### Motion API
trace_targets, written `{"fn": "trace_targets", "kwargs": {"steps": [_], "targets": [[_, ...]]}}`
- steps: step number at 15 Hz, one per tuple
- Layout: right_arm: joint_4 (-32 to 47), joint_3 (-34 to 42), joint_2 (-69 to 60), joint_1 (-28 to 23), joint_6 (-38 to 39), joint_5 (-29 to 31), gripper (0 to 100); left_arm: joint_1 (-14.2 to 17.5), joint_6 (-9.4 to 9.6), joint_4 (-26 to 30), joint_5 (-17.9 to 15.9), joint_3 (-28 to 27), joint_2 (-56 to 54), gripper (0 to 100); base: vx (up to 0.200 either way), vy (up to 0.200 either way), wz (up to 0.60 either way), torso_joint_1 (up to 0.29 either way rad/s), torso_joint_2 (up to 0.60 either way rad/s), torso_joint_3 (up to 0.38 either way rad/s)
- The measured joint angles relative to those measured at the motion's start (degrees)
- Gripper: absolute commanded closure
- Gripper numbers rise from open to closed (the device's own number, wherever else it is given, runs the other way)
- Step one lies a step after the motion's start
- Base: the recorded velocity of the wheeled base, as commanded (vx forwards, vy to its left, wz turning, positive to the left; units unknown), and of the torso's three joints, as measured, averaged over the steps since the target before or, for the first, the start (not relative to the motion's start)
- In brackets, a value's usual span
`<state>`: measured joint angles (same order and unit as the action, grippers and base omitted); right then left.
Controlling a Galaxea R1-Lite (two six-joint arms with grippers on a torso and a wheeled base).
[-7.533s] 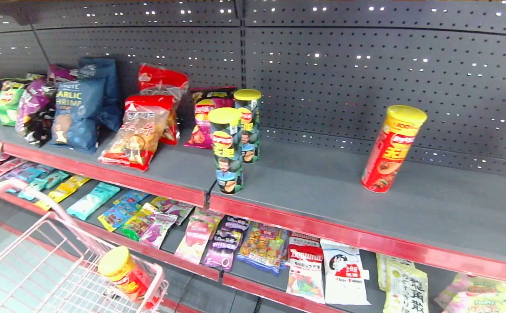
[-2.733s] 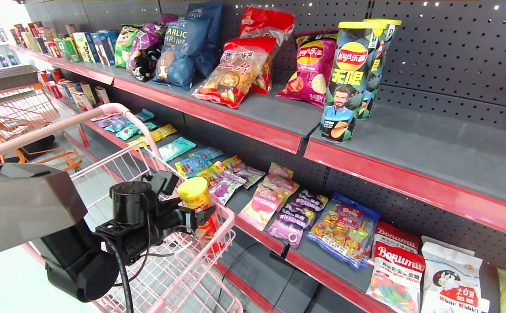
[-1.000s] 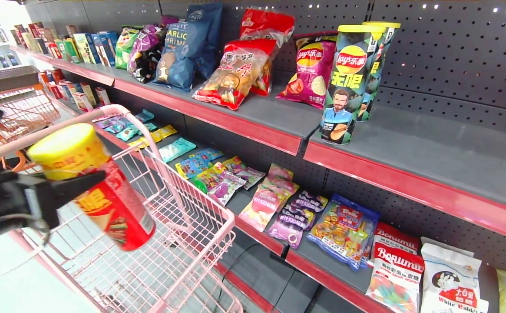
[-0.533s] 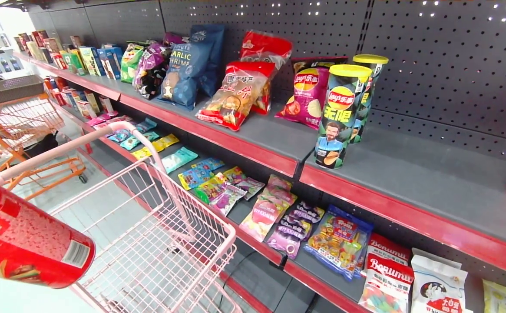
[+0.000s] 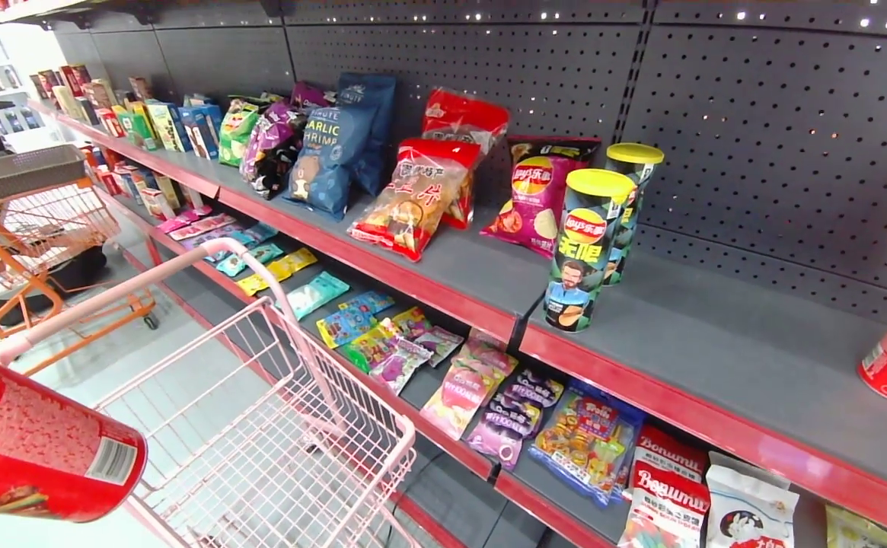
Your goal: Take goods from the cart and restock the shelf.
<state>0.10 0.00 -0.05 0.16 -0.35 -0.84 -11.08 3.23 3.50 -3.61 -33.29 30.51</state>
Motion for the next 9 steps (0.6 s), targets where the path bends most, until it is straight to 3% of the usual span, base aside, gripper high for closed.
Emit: {"fn": "trace_targets", "kwargs": {"steps": [2, 4, 9], "targets": [[0.00, 0.00, 0.00, 0.00, 0.13, 0.02, 0, 0.00, 0.00, 0.11, 0.09, 0.79, -0.78, 100, 0.000, 0.000, 0.00, 0.156, -0.37, -0.210], [0.00, 0.00, 0.00, 0.02, 0.15, 0.00, 0, 0.01, 0.02, 0.16, 0.63, 1.71, -1.63, 100, 0.000, 0.000, -0.60, 0.149, -0.35, -0.190], [0.00, 0.00, 0.00, -0.02, 0.20, 0.00, 0, -0.02, 0.00, 0.05, 0.44, 3.17, -3.73, 100, 0.000, 0.000, -0.60, 0.026, -0.04, -0.026]]}}
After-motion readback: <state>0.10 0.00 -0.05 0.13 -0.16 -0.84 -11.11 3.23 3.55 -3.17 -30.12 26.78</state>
